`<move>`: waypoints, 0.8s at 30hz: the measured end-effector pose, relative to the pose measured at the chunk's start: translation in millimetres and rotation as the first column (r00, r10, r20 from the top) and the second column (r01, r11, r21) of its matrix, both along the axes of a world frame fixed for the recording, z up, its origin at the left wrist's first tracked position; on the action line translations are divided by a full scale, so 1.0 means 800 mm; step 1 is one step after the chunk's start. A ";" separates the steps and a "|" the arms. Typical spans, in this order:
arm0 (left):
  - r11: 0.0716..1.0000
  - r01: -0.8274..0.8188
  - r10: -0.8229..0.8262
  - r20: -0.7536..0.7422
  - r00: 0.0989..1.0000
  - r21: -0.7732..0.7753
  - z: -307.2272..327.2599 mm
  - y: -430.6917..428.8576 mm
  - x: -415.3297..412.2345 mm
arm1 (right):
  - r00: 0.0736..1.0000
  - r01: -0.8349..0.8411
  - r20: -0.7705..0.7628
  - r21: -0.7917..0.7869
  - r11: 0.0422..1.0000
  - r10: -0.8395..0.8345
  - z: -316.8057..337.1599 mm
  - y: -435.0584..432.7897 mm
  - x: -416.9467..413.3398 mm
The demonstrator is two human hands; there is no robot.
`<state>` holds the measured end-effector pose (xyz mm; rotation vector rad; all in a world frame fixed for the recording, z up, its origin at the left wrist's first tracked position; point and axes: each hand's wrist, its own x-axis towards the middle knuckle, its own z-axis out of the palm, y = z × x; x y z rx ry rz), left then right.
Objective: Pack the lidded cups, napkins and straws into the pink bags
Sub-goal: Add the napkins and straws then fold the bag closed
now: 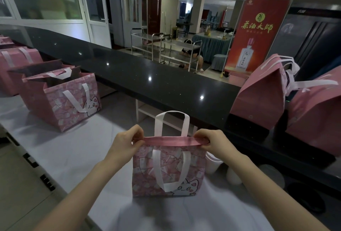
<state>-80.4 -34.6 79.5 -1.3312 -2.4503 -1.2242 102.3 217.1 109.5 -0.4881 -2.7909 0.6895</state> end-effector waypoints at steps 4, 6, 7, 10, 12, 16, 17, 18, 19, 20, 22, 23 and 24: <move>1.000 -0.007 0.007 0.010 1.000 0.008 -0.004 -0.001 -0.001 | 1.000 0.000 0.031 -0.082 0.997 0.003 0.003 0.005 0.004; 1.000 -0.014 0.014 0.009 1.000 0.014 -0.005 -0.001 0.000 | 0.997 -0.010 0.070 -0.138 0.990 0.020 0.010 0.008 0.006; 1.000 -0.012 0.012 0.007 1.000 0.018 -0.005 0.000 0.000 | 0.997 -0.008 0.080 -0.152 0.988 0.021 0.013 0.009 0.008; 1.000 -0.009 0.008 0.014 1.000 0.020 -0.005 0.001 0.002 | 0.995 -0.004 0.096 -0.127 0.992 0.016 0.013 0.011 0.012; 1.000 -0.006 0.006 0.034 0.999 0.028 -0.004 0.001 0.003 | 0.996 0.013 0.086 -0.102 0.995 -0.004 0.011 0.008 0.010; 0.999 0.026 -0.028 0.053 0.998 0.047 -0.002 -0.001 0.004 | 0.994 0.111 0.026 -0.120 0.987 -0.108 0.002 0.001 0.001; 0.998 0.033 -0.035 0.043 0.998 0.052 -0.002 -0.002 0.004 | 0.992 0.127 0.010 -0.128 0.984 -0.127 0.000 -0.001 -0.001; 0.998 0.039 -0.041 0.027 0.999 0.053 -0.003 -0.001 0.004 | 0.990 0.136 -0.008 -0.130 0.982 -0.138 -0.002 -0.003 -0.002; 0.998 0.044 -0.044 0.007 0.999 0.046 -0.003 -0.001 0.004 | 0.989 0.142 -0.022 -0.125 0.982 -0.146 -0.003 -0.004 -0.004; 0.998 0.049 -0.048 -0.016 0.999 0.029 -0.002 0.000 0.005 | 0.988 0.147 -0.029 -0.113 0.983 -0.152 -0.004 -0.005 -0.005; 0.997 0.068 -0.069 -0.079 0.994 -0.019 0.000 0.002 0.007 | 0.987 0.154 -0.028 -0.078 0.985 -0.157 -0.005 -0.006 -0.006; 0.996 0.079 -0.084 -0.119 0.989 -0.042 0.001 0.004 0.008 | 0.988 0.151 -0.023 -0.067 0.986 -0.153 -0.005 -0.006 -0.005; 0.994 0.090 -0.098 -0.159 0.982 -0.057 0.003 0.006 0.009 | 0.990 0.140 -0.016 -0.066 0.988 -0.141 -0.005 -0.006 -0.004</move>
